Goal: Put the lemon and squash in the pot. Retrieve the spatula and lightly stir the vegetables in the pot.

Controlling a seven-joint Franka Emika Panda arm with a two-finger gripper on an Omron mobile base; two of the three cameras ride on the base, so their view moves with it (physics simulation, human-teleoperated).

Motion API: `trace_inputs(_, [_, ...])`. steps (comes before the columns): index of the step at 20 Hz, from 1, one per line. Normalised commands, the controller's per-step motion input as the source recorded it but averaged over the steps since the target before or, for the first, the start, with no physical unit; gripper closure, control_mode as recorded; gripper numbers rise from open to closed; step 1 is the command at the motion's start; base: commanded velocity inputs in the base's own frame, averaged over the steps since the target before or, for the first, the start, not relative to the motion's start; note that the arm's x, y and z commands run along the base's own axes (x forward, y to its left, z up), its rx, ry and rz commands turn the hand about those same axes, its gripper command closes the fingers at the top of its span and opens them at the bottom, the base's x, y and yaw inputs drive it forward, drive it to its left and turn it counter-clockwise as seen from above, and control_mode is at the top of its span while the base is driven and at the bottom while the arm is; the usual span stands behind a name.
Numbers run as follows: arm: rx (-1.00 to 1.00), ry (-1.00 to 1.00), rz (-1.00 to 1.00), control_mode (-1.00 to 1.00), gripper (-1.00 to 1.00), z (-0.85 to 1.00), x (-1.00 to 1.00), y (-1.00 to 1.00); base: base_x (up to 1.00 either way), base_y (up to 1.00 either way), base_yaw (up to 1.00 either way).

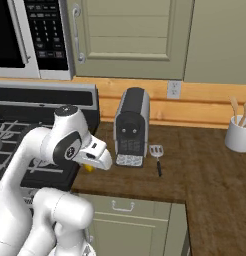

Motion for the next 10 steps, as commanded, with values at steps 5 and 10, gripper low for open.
trace_inputs(5, [-0.11,-0.05,0.09,-1.00,1.00,0.94,-0.16,0.00,0.00,0.00,0.00])
trace_inputs(10, [0.00,0.00,0.03,-1.00,1.00,0.14,0.00,-0.07,0.00,0.00,0.00])
